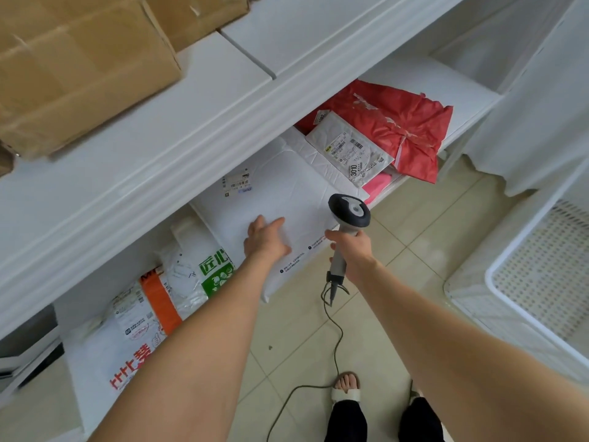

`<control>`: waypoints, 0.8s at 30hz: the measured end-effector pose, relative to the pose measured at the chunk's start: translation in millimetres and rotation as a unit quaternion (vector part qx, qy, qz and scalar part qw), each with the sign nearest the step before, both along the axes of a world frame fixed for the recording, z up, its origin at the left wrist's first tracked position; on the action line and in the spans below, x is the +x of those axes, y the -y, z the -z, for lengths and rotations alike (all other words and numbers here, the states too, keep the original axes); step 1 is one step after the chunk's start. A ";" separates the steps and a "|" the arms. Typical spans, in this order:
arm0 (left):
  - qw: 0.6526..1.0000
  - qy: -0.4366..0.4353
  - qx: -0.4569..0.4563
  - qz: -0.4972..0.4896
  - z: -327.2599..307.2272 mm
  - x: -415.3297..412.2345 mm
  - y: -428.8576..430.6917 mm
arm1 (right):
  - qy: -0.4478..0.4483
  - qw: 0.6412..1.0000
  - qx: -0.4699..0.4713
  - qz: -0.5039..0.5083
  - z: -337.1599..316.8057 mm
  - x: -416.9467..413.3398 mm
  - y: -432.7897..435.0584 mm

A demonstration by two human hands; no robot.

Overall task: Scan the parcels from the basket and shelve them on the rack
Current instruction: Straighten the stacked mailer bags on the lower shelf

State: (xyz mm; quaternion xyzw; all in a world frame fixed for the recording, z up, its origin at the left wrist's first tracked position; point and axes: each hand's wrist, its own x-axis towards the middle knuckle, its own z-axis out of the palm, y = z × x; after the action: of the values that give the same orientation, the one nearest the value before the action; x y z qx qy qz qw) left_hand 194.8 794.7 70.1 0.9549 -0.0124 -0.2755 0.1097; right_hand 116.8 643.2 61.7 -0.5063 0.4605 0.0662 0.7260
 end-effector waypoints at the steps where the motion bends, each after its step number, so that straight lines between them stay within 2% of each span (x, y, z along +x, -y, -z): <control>1: 1.000 0.005 0.003 -0.003 -0.8 0.9 1.1 | 0.003 1.000 0.008 0.000 -0.6 -0.8 2.1; 8: 1.000 0.015 0.015 -0.008 -18.4 5.3 27.9 | 0.026 0.998 0.050 0.012 -23.2 -7.7 16.6; 11: 0.999 0.034 -0.023 -0.005 -30.0 0.4 55.7 | 0.037 0.997 0.061 0.027 -37.4 -13.2 30.2; 16: 0.991 0.092 -0.092 0.037 -55.0 -15.1 126.6 | 0.065 0.993 0.079 0.067 -61.2 -27.6 71.2; 24: 0.985 0.100 -0.090 0.107 -82.8 -50.5 251.1 | 0.097 0.980 0.053 0.165 -87.1 -66.9 175.0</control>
State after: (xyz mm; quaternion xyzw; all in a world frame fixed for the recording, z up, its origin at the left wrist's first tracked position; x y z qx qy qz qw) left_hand 144.4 543.6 152.9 0.9570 -0.1504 -0.1867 0.1633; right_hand 49.8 468.2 148.8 -0.3883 0.4608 -0.0792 0.7941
